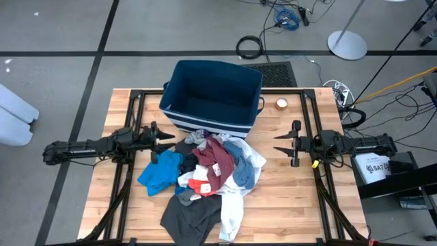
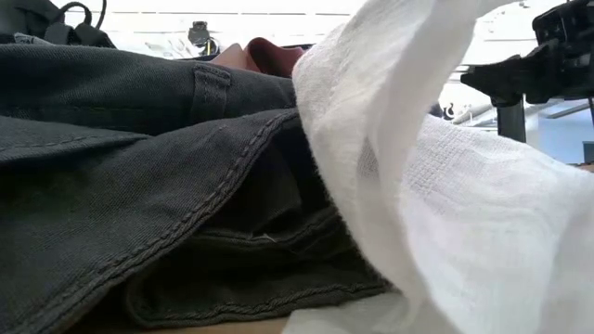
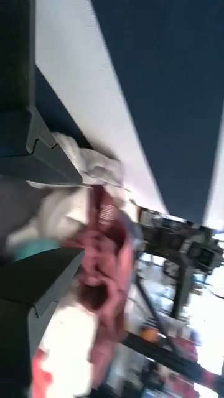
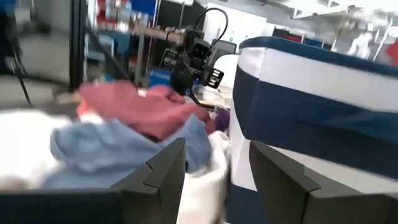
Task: Sort clothes
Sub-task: Move the red underwear to the right of the table
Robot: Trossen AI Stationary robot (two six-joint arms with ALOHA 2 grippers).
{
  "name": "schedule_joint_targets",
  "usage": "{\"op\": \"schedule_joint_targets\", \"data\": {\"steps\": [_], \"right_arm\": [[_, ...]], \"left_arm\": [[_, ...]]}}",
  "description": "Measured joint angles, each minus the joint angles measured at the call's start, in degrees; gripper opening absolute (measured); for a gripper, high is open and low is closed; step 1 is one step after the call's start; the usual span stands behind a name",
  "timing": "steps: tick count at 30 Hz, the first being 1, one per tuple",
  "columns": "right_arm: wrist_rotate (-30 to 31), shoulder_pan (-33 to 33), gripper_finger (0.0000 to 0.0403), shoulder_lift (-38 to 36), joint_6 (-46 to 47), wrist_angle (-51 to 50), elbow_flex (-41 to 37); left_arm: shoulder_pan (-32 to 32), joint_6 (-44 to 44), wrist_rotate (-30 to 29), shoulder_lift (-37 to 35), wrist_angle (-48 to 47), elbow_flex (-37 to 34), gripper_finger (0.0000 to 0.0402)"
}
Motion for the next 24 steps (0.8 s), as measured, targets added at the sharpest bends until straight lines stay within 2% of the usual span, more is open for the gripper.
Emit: {"op": "schedule_joint_targets", "data": {"steps": [3,6,12,18,24], "right_arm": [[0.0,0.0,0.0167,0.0,9.3,1.3,0.0],[0.0,0.0,0.0167,0.0,14.8,3.6,0.0],[0.0,0.0,0.0167,0.0,18.7,6.8,0.0],[-0.1,0.0,0.0167,0.0,31.3,12.8,0.0],[-3.9,0.0,0.0167,0.0,33.4,19.2,0.0]], "left_arm": [[0.0,-5.6,-1.4,0.0,3.8,0.0,0.0182],[0.0,-10.4,-3.1,0.0,6.3,0.0,0.0182],[0.0,-12.3,-1.3,0.0,10.0,0.1,0.0182],[0.0,-12.2,-0.1,0.0,3.6,3.9,0.0182],[-1.8,-10.4,2.8,0.0,-0.4,9.8,0.0182]]}}
